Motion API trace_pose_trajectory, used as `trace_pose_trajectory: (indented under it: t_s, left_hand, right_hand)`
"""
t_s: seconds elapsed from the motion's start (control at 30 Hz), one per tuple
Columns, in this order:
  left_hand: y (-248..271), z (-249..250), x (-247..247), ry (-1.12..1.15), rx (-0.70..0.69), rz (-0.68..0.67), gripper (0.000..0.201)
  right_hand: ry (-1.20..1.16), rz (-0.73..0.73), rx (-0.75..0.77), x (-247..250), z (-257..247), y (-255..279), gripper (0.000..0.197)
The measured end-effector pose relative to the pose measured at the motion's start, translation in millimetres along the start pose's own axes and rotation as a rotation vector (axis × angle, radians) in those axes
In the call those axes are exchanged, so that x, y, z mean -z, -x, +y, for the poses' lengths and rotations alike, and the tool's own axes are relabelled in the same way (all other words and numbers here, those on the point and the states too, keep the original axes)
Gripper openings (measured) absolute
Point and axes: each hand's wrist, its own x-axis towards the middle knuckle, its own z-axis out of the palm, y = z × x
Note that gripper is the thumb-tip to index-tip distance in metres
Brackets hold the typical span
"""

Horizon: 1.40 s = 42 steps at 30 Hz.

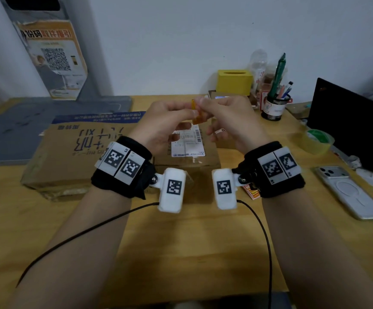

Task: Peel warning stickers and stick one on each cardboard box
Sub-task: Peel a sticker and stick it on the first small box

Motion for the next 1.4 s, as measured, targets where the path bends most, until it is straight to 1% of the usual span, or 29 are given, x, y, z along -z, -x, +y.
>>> trace_pose_trajectory:
  t_s: [0.07,0.23,0.3,0.37,0.47,0.57,0.73,0.9,0.97,1.1,1.23,1.3,1.4]
  left_hand:
    - [-1,-3,5,0.02,0.003,0.017,0.011]
    - [-4,-6,13,0.088,0.055,0.076,0.019]
    - [-4,-5,14,0.107,0.067,0.075,0.021]
    - [-4,-4,14,0.113,0.07,0.074,0.021]
    - [-3,-3,14,0.115,0.078,0.076,0.018]
    - [0,-3,14,0.1,0.091,0.065,0.017]
    - [5,-6,15,0.019,0.096,0.011,0.022]
    - [9,-13,15,0.066,0.132,0.039,0.023]
    - [11,-17,15,0.081,0.118,0.044,0.025]
    - [12,-20,15,0.102,0.095,0.072,0.023]
    - [10,-23,13,0.1,0.099,0.104,0.022]
    - [10,-23,13,0.091,0.1,0.102,0.021]
    - [11,-23,11,0.076,0.093,0.096,0.021]
  right_hand:
    - [0.012,0.005,0.004,-2,-1,0,0.037]
    - [0.089,0.092,0.021,3,3,-6,0.022]
    - [0.147,0.089,0.003,5,6,-6,0.026]
    - [0.168,0.07,-0.02,5,7,-4,0.022]
    - [0.164,0.051,-0.025,7,10,-3,0.023]
    - [0.149,0.036,-0.029,9,12,-4,0.016]
    - [0.134,0.037,-0.095,12,21,-6,0.025]
    - [0.102,-0.003,-0.187,19,37,-5,0.028]
    - [0.079,-0.013,-0.219,21,42,-3,0.03]
    - [0.03,-0.042,-0.291,23,50,1,0.025]
    - [0.008,-0.056,-0.323,21,56,3,0.026]
    - [0.006,-0.059,-0.333,20,57,5,0.025]
    - [0.014,-0.052,-0.331,21,58,7,0.029]
